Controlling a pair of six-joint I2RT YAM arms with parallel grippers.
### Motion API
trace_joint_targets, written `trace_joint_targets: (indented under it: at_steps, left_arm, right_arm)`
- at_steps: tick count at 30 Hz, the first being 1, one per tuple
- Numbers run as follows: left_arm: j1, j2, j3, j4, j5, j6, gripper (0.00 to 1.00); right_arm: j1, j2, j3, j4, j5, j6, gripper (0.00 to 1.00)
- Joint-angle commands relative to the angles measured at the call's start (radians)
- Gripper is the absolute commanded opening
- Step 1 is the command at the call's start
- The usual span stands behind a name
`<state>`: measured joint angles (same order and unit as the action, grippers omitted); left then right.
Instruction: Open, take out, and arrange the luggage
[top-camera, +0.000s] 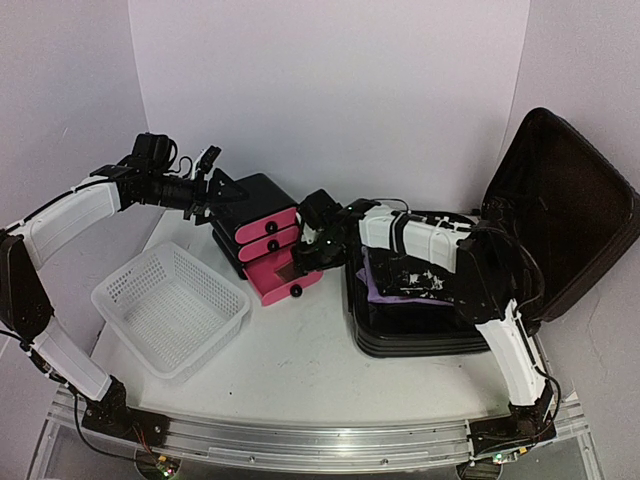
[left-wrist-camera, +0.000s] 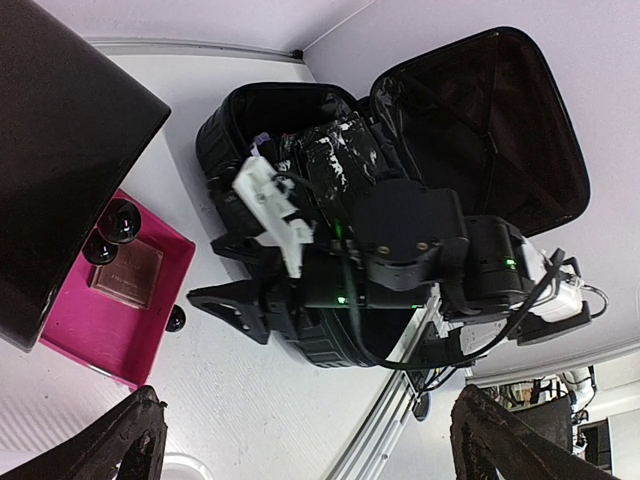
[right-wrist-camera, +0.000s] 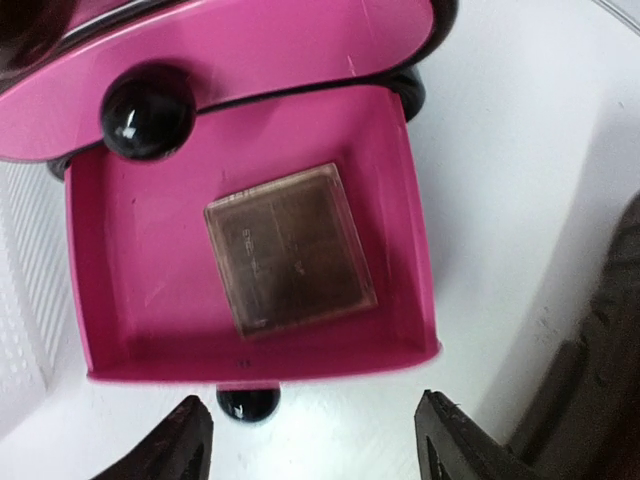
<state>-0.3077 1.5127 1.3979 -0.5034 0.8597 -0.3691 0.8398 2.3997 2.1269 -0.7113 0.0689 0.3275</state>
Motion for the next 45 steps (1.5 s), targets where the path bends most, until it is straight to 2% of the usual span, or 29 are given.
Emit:
trace_joint_targets:
  at_steps: [1,5,9,16,28,34,41,45]
  left_arm:
    - [-0.003,-0.016,-0.001,0.052,0.016,-0.005,1.00]
    - [-0.002,-0.014,-0.002,0.052,0.013,-0.005,0.99]
    - [-0.003,-0.011,-0.002,0.052,0.014,-0.006,1.00]
    - [-0.003,-0.017,-0.002,0.052,0.013,-0.007,0.99]
    - [-0.002,-0.027,0.000,0.052,0.021,-0.007,0.99]
    - [-0.003,-0.032,0.000,0.053,0.021,-0.008,1.00]
    - [-0.001,-0.032,0.000,0.054,0.023,-0.009,1.00]
    - [-0.004,-0.032,0.000,0.055,0.025,-0.010,0.99]
  right_arm:
    - [0.015,-0.126,-0.117,0.053,0.026,0.045,0.64]
    - [0.021,-0.139,-0.212,0.120,0.035,0.082,0.55]
    - [0.033,-0.118,-0.249,0.174,0.056,0.117,0.50]
    - [0.053,-0.058,-0.266,0.322,0.126,0.179,0.50]
    - [0.053,0.011,-0.212,0.403,0.182,0.225,0.64]
    - [0.053,0.072,-0.127,0.425,0.206,0.219,0.65]
    - [0.052,0.117,-0.063,0.487,0.281,0.222,0.80]
    - [0.049,0.167,0.001,0.492,0.295,0.216,0.84]
